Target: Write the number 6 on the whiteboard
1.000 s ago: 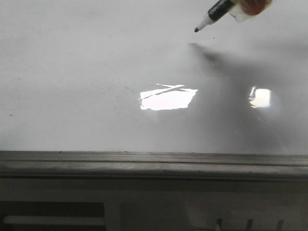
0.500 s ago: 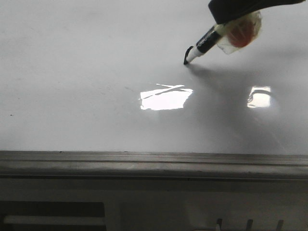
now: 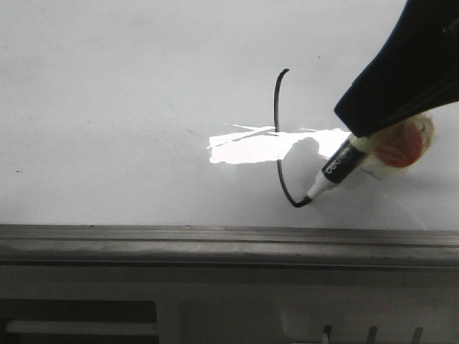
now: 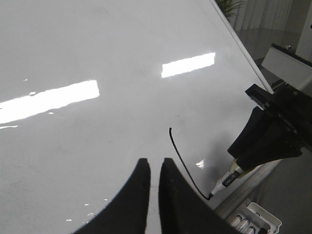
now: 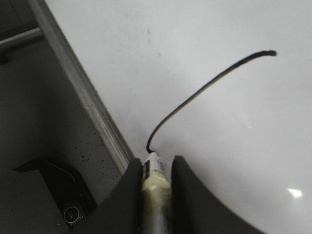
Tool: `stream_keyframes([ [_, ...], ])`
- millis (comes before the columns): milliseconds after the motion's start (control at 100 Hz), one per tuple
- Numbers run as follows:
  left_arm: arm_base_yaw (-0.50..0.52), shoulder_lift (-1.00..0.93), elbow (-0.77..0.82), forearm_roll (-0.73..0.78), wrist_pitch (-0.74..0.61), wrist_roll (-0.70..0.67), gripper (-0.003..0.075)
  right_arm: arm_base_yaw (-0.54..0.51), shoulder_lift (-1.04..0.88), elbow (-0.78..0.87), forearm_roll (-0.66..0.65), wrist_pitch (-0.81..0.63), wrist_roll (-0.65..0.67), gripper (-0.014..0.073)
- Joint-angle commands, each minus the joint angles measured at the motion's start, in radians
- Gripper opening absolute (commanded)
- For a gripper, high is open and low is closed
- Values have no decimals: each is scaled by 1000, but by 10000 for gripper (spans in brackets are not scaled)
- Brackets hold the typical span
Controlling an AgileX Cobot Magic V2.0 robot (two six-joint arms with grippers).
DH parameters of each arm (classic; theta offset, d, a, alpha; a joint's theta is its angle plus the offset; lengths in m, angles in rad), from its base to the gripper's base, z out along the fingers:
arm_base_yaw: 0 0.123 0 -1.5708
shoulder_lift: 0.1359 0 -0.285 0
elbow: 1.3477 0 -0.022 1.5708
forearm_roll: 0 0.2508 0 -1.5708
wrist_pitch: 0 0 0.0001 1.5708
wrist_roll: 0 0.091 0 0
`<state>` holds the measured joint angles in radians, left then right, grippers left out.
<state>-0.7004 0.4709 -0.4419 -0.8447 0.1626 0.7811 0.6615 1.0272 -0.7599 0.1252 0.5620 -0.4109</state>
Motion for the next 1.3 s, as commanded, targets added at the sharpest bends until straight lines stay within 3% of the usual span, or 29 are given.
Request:
stream_keyframes([
  [0,3,5,-28,-18,-57,-4,20,-39,-25,-36,-134,-49,60,-41],
  [320,3,5,-28,-18,-57,-4,20,-44,-23,-76,-115,-154,79,-42],
  [710,3,5,-28,-18,-57,-4,20,16,41,-84,-88,-150,79,-42],
  [960,3,5,-28,-18,-46,-4,28,95,-90,-130,-81,-92,79,-43],
  [1060,3,28,-30,-7,8,1,127,162,-127,-144,-81,-35,79,-43],
  [1190,3,143,-82,-9,209,114,408,232,-112,-144,-52,50,79,-43],
  [1290,3,265,-149,-27,378,233,442,275,-71,-144,-31,82,79,-44],
])
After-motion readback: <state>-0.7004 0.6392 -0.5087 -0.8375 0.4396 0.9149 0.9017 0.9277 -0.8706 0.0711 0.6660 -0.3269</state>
